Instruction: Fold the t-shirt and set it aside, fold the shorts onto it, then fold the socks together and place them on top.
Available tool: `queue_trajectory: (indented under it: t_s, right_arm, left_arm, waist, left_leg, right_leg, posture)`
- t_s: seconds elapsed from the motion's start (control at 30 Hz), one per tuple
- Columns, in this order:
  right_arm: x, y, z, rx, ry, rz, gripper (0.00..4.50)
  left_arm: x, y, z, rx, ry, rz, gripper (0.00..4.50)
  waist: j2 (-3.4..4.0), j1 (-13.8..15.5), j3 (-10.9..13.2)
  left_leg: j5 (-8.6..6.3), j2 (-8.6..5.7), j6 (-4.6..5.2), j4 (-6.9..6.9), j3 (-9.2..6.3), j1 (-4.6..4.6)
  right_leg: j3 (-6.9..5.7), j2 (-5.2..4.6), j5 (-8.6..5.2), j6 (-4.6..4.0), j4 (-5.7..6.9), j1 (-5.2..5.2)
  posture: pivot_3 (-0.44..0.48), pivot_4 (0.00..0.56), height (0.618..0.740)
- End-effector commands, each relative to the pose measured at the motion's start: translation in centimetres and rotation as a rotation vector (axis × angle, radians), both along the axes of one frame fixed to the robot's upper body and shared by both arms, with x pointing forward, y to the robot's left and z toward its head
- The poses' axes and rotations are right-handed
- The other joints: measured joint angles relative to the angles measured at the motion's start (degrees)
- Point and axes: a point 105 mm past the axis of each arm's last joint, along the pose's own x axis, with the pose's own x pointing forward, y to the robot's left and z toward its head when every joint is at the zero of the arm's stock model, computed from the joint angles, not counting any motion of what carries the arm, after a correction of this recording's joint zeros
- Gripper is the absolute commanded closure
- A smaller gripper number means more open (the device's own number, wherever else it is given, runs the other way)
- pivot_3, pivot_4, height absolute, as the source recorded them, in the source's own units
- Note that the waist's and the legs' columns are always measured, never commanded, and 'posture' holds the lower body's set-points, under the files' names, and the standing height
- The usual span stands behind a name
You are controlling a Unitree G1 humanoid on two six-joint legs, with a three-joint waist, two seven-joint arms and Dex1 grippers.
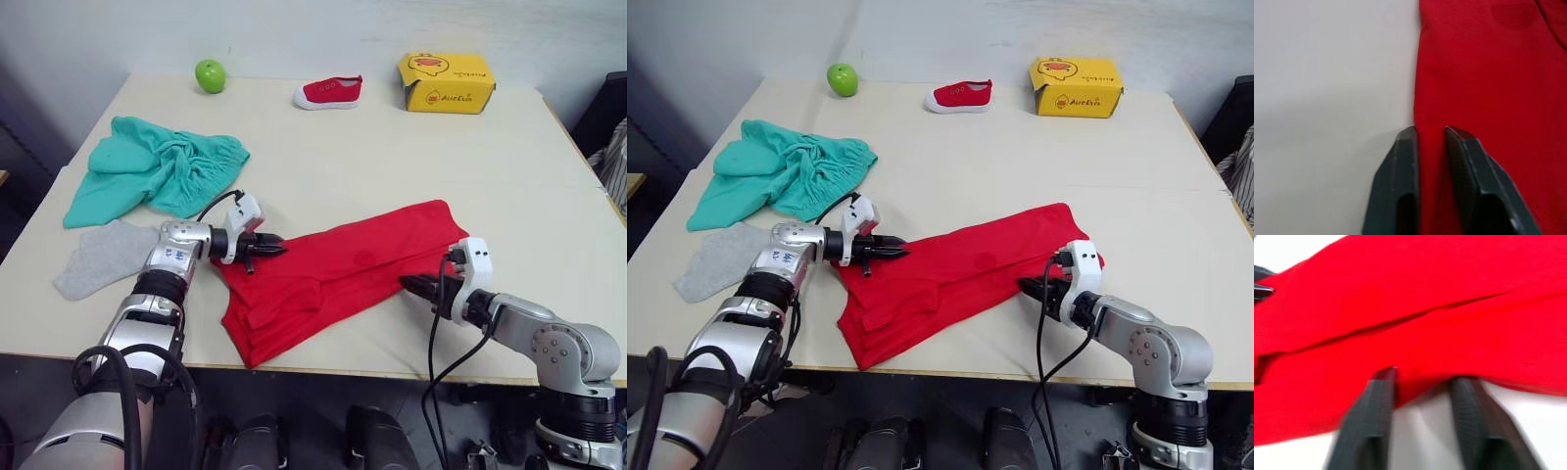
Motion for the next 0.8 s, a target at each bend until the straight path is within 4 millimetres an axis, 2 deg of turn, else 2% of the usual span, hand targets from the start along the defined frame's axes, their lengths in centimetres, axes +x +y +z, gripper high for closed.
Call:
queue_trajectory:
  t_s: [0.03,0.37,0.47,0.57,0.63,0.73,0.8]
  right_arm:
    - [1.4,-0.9,0.7,-0.053,-0.052,-0.012,4.48]
    - [8.0,-2.8,1.5,-0.244,-0.155,0.030,4.49]
    - [9.3,-3.1,2.0,-0.265,-0.172,0.066,4.49]
    - [9.7,-3.4,2.5,-0.245,-0.162,0.104,4.49]
    - [9.2,-3.6,3.0,-0.209,-0.143,0.138,4.50]
    - [7.3,-3.6,3.4,-0.191,-0.111,0.226,3.90]
    - [5.4,-3.4,3.7,-0.158,-0.085,0.288,3.21]
  left_arm:
    - [-1.5,0.1,-1.3,-0.004,0.049,0.001,4.50]
    - [-7.1,-1.6,-1.5,-0.105,0.043,0.125,4.50]
    - [-8.3,-2.4,-1.8,-0.133,0.050,0.206,4.50]
    - [-9.4,-3.1,-1.9,-0.183,0.093,0.270,4.50]
    - [-9.5,-2.8,-1.5,-0.194,0.104,0.295,4.02]
    - [-8.7,-2.3,0.2,-0.232,0.082,0.282,3.23]
    - [-7.8,-2.0,1.4,-0.249,0.076,0.262,2.57]
  waist:
    - [0.00,-0.3,0.0]
    - [0.01,-1.3,0.0]
    - [0.01,-1.3,0.0]
    - [0.01,-1.1,0.0]
    - [0.02,-1.0,0.0]
    - [0.05,-0.8,0.0]
    - [0.08,-0.5,0.0]
  left_leg:
    - [0.00,0.01,0.00,0.00,0.02,0.01]
    - [0.01,0.01,-0.02,0.01,0.08,0.07]
    - [0.02,0.03,-0.02,0.02,0.09,0.08]
    - [0.02,0.02,-0.01,0.04,0.07,0.10]
    - [0.02,0.03,-0.01,0.05,0.02,0.08]
    - [0.02,0.03,-0.02,0.05,0.00,0.04]
    - [0.02,0.04,-0.02,0.04,-0.03,0.01]
  right_leg:
    - [0.01,0.00,0.00,0.00,0.00,0.00]
    - [0.14,-0.01,0.00,0.01,0.04,0.01]
    - [0.15,-0.02,0.01,0.01,0.04,0.04]
    - [0.15,-0.04,0.01,0.03,0.03,0.08]
    - [0.11,-0.04,0.01,0.02,0.02,0.08]
    - [0.08,-0.05,0.01,0.02,0.02,0.07]
    - [0.04,-0.04,0.01,0.02,-0.02,0.06]
  posture:
    - [0.000,0.150,0.740]
    - [0.000,0.150,0.740]
    - [0.000,0.150,0.740]
    - [0.000,0.150,0.740]
    - [0.000,0.150,0.740]
    - [0.000,0.150,0.740]
    - [0.000,0.150,0.740]
